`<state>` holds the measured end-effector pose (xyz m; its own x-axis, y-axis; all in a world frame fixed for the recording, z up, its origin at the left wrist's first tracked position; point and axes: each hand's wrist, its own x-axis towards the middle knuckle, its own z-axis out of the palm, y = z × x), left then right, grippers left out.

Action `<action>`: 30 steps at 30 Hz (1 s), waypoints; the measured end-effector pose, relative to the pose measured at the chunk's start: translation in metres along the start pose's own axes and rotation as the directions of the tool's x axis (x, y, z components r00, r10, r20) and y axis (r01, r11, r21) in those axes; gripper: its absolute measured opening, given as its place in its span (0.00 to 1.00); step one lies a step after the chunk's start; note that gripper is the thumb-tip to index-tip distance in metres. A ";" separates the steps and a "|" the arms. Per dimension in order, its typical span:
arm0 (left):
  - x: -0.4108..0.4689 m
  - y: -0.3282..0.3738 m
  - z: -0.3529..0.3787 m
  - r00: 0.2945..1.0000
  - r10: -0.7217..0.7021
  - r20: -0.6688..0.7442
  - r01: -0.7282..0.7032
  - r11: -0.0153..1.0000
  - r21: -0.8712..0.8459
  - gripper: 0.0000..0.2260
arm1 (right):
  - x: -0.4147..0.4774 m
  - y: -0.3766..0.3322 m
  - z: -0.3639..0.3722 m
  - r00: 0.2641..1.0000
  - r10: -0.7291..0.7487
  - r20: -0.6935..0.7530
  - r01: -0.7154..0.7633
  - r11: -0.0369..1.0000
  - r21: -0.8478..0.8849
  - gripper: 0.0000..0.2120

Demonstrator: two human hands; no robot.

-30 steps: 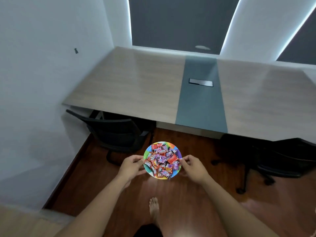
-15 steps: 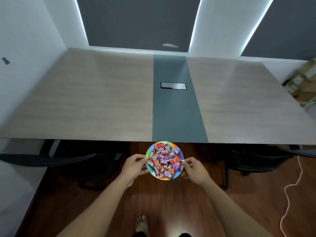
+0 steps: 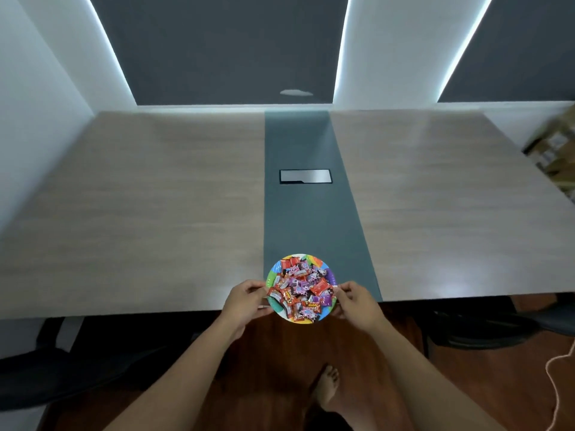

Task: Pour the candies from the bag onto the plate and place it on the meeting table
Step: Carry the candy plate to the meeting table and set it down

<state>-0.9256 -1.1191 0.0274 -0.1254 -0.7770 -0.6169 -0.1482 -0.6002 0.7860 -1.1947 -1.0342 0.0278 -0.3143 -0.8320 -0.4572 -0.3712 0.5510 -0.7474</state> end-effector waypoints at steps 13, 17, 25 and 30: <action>0.115 0.110 0.069 0.995 -0.033 -0.096 0.025 0.996 -0.081 0.04 | 0.162 -0.061 -0.081 0.996 -0.039 0.083 0.040 0.999 -0.011 0.09; 0.156 0.140 0.077 0.995 -0.033 -0.096 0.027 0.997 -0.069 0.05 | 0.209 -0.077 -0.092 0.996 -0.038 0.085 0.039 0.999 -0.004 0.08; 0.252 0.198 0.080 0.998 -0.027 -0.052 0.025 0.999 -0.026 0.06 | 0.301 -0.116 -0.100 0.998 0.021 0.064 -0.021 1.000 -0.010 0.10; 0.320 0.225 0.081 0.999 -0.037 -0.030 0.038 0.999 0.032 0.06 | 0.358 -0.132 -0.096 0.999 0.048 0.010 -0.048 0.999 -0.010 0.10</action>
<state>-1.0789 -1.4872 0.0038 -0.0904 -0.7593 -0.6445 -0.1841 -0.6232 0.7601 -1.3418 -1.3989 0.0088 -0.3228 -0.8049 -0.4979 -0.3645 0.5912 -0.7195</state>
